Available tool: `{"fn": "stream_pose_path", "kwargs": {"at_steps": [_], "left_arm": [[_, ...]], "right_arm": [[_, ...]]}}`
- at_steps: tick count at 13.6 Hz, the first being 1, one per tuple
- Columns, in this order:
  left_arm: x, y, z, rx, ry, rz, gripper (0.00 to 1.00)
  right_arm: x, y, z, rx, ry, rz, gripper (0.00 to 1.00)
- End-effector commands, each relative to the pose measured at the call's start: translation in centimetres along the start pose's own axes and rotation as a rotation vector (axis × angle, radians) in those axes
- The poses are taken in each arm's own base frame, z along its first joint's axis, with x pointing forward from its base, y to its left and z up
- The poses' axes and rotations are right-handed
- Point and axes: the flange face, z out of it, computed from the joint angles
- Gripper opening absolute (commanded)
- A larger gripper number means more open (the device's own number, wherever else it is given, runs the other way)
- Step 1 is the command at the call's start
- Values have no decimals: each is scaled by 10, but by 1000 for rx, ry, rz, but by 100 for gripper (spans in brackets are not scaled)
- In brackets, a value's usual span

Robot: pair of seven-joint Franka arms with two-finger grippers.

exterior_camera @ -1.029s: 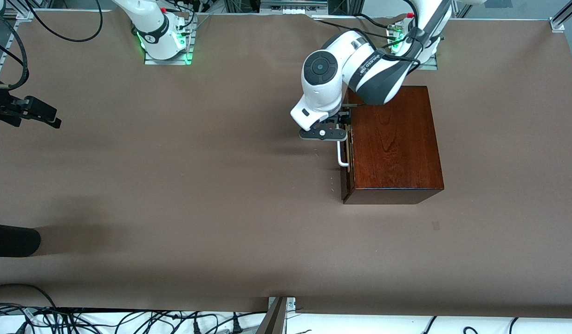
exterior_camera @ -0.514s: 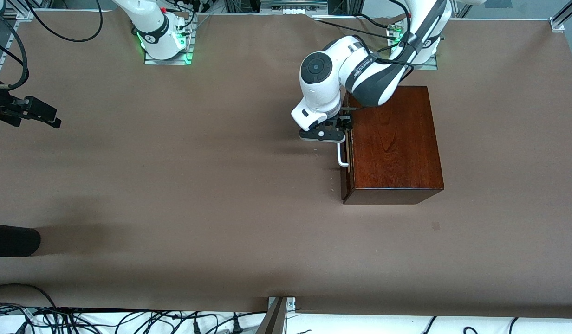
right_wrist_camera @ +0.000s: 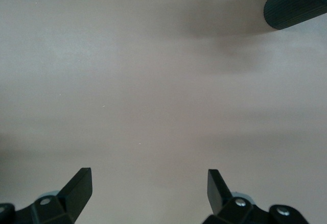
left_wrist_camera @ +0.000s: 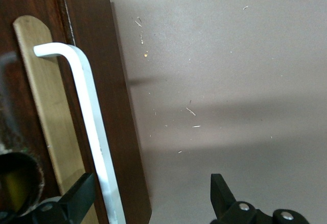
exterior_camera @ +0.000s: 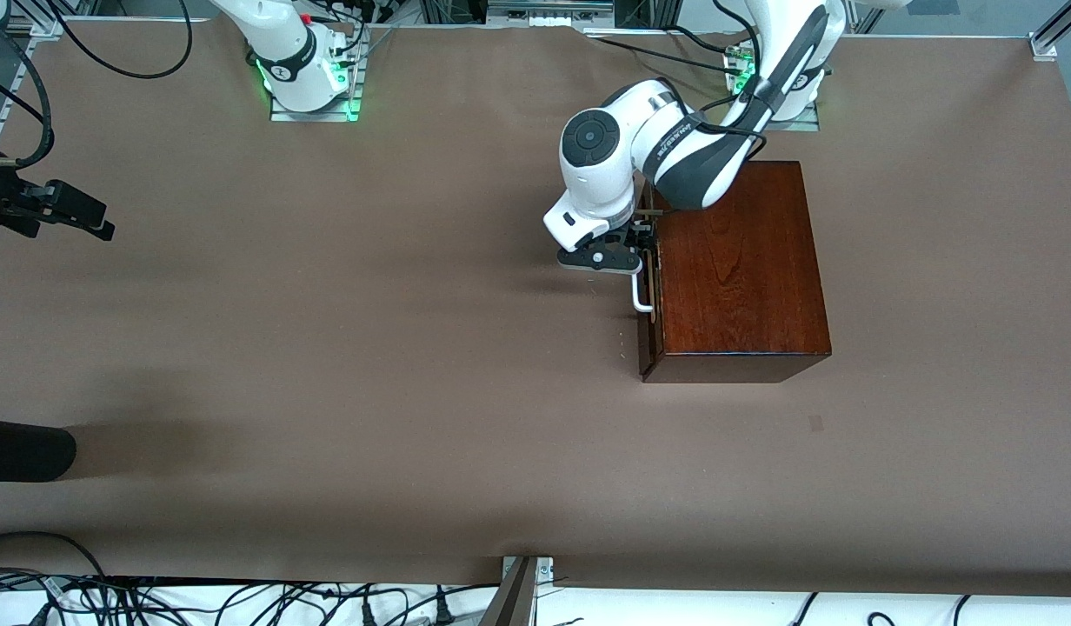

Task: Open drawer, take yellow block, close drawer
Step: 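Reach the left gripper to the white drawer handle and grasp it, then pull the drawer handle outward with the left gripper, opening the drawer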

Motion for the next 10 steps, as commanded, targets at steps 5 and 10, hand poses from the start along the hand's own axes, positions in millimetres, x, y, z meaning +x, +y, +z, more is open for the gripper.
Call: {"fn": "stream_pose_path", "kwargs": {"at_steps": [5,10], "left_arm": [[4,6,13,-5,21,5,100],[6,9,19,-12,18,5,100]], "right_arm": [[-4,3,-13,10,16,2,100],[-4,3,-13,10,16,2,100]]}}
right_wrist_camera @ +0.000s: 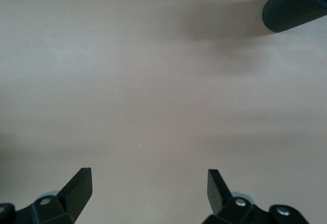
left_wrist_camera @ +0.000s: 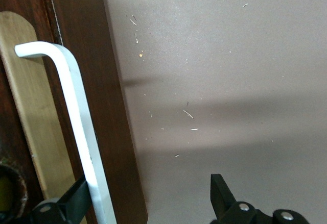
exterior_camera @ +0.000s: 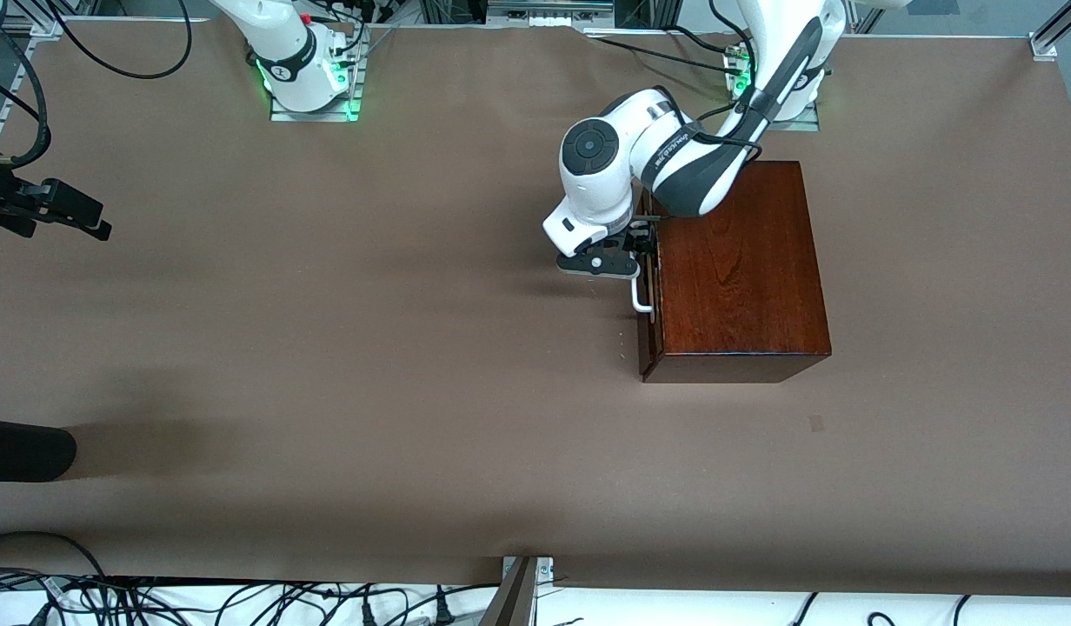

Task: Open drawer, take yellow block, close drawer
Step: 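Pull the drawer handle outward with the left gripper, opening the drawer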

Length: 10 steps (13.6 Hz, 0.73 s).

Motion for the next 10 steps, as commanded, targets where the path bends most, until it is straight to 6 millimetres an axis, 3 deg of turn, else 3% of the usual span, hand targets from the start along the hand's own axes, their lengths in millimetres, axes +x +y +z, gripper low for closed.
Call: {"fn": "stream_pose_path", "kwargs": {"at_steps": [1,8,10], "left_arm": [[6,8,10,-20,32,4,100],[8,11,11,-35,33,-2,100],[1,22,11,-40,30,7,100]], "right_arm": [[-4,2,-8,10,5,2,100],[-4,1,-8,10,5,-1,100],[-4,1,-7,12,4,-1,100]]}}
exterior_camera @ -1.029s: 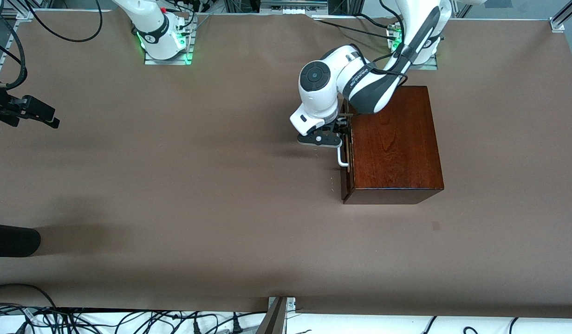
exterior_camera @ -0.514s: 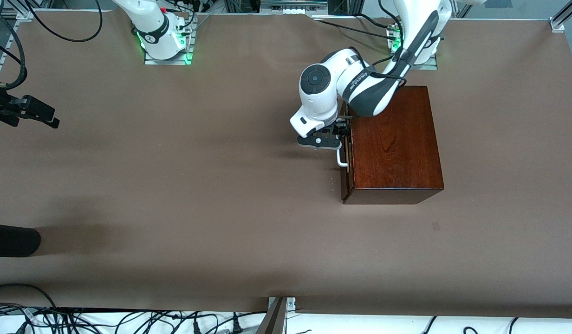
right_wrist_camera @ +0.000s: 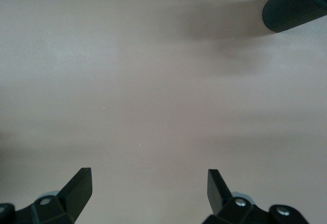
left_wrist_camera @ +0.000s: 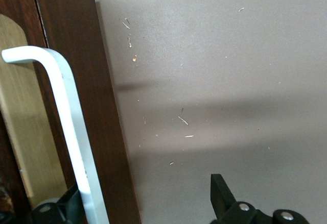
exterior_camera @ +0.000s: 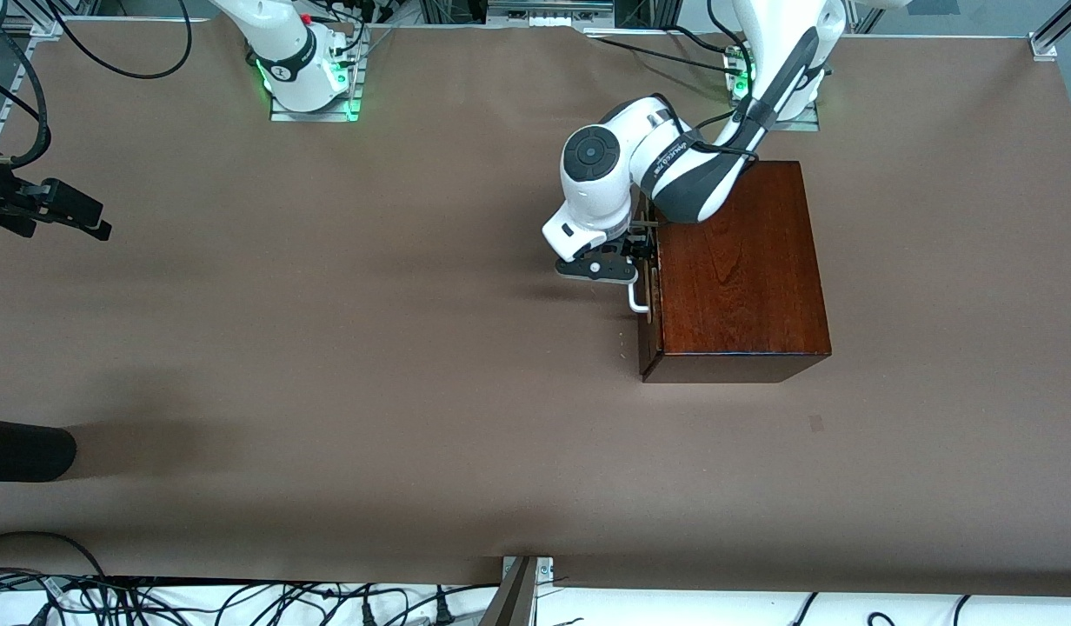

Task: Open drawer, take yellow block, close drawer
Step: 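Pull the drawer handle outward with the left gripper, opening the drawer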

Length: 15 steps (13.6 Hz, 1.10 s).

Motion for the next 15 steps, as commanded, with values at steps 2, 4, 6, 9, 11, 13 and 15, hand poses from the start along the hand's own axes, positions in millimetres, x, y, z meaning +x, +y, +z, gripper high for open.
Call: {"fn": "stream_pose_path", "kwargs": {"at_steps": [2,4,6,9,11,13,15], "left_arm": [[-4,33,-1,-33,29,-14,100],[-5,50,-6,-48,40,-25,100],[-6,67,-10,-58,53,-31,100],[-7,82,-13,-69,62,-30,100],[-7,93,-14,-75,69,-29,100],[-8,104,-15,-93,58,-49,100],[-11,112,-17,-98,58,-59,100]], "right_arm": [[-4,3,-7,10,3,2,100],[-4,1,-8,10,5,-1,100],[-4,1,-8,10,5,-1,100],[-4,2,-8,10,5,1,100],[-4,1,-8,10,5,-1,100],[-4,2,-8,10,5,1,100],[-4,1,-8,10,5,-2,100]]}}
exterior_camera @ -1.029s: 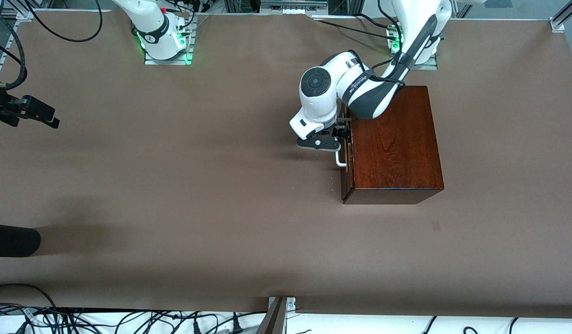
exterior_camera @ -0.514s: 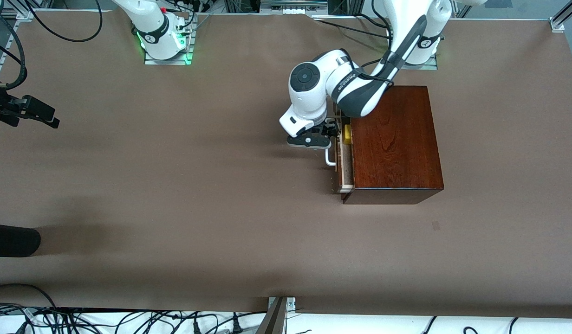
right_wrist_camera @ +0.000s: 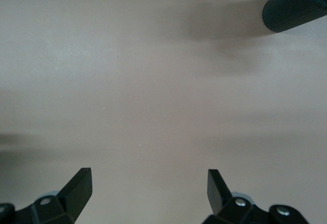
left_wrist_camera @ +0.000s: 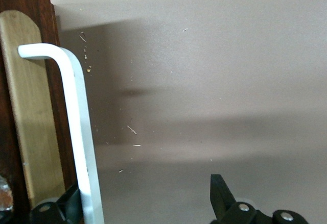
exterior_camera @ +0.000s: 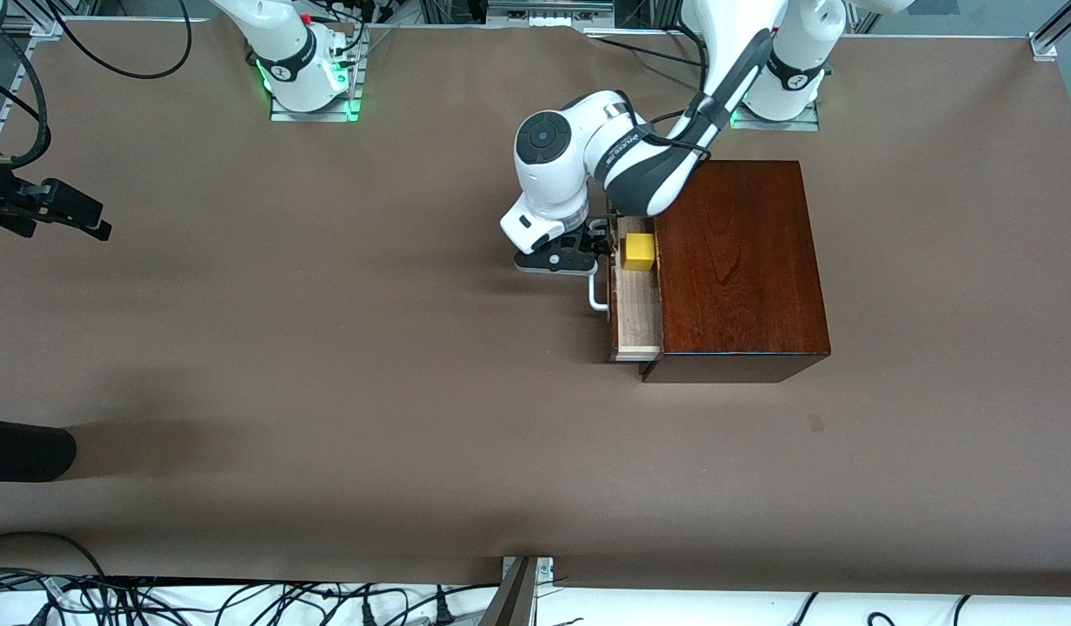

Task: Open drawer, take yellow block, close drawer
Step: 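Pull the drawer handle outward with the left gripper, opening the drawer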

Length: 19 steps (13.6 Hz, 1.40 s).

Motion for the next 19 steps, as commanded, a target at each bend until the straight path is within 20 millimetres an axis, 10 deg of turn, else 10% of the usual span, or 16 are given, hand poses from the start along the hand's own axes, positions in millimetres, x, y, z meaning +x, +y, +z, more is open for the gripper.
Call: {"fn": "stream_pose_path", "kwargs": {"at_steps": [1,19], "left_arm": [[-12,48,-6,-83,-7,-8,100],[-17,88,-17,-138,10,-29,100]], "right_arm": [[-4,2,-9,10,7,-1,100],[-4,1,-8,10,5,-2,100]]}}
